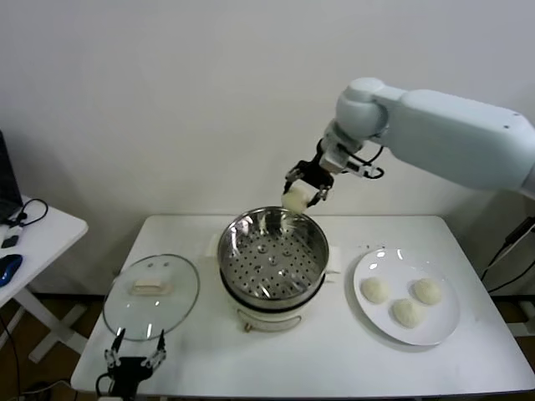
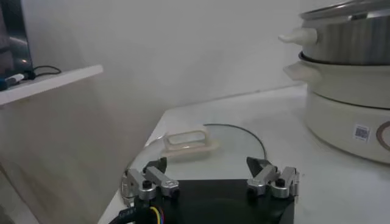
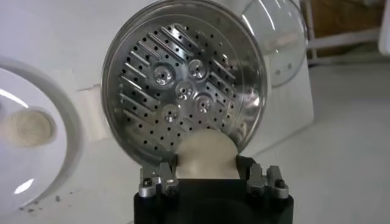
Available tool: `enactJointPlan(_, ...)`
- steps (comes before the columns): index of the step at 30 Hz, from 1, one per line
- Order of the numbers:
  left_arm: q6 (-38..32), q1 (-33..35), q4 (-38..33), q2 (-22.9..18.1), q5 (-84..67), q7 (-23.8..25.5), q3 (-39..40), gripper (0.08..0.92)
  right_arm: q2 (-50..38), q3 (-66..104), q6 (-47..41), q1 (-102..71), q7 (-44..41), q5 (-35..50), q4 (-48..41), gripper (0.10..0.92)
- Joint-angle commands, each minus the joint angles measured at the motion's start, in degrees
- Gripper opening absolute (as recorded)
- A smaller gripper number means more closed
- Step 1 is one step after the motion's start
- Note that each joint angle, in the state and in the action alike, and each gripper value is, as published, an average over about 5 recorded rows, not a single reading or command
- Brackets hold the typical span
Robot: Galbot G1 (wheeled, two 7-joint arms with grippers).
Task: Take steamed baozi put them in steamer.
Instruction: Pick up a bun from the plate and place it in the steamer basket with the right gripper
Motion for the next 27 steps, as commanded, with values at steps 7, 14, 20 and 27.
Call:
enactJointPlan(7,0.0,-0.6,0.8,0.3,0.0,0.0,0.0,0.823,6.5,0.9,7.7,-9.3,2.7,-11.8,-6.0,0.647)
enactJointPlan(14,-0.2,-0.9,1.4,0.2,0.0,0.0,0.2,0.823,8.0,1.8,8.2,-11.2,2.7,-14.9,-9.3,0.645)
enactJointPlan(20,-0.2,-1.1,1.4,0.2,-0.1,0.0,0.2,0.823,9.8,3.8,8.7,-13.0,3.1,-16.8,-13.1,0.645)
enactJointPlan(27,-0.3,-1.4,2.0,0.3,0.1,0.0,0.0,0.823,11.4,4.2,9.0,-14.2,3.2,-17.5,-15.5,0.645)
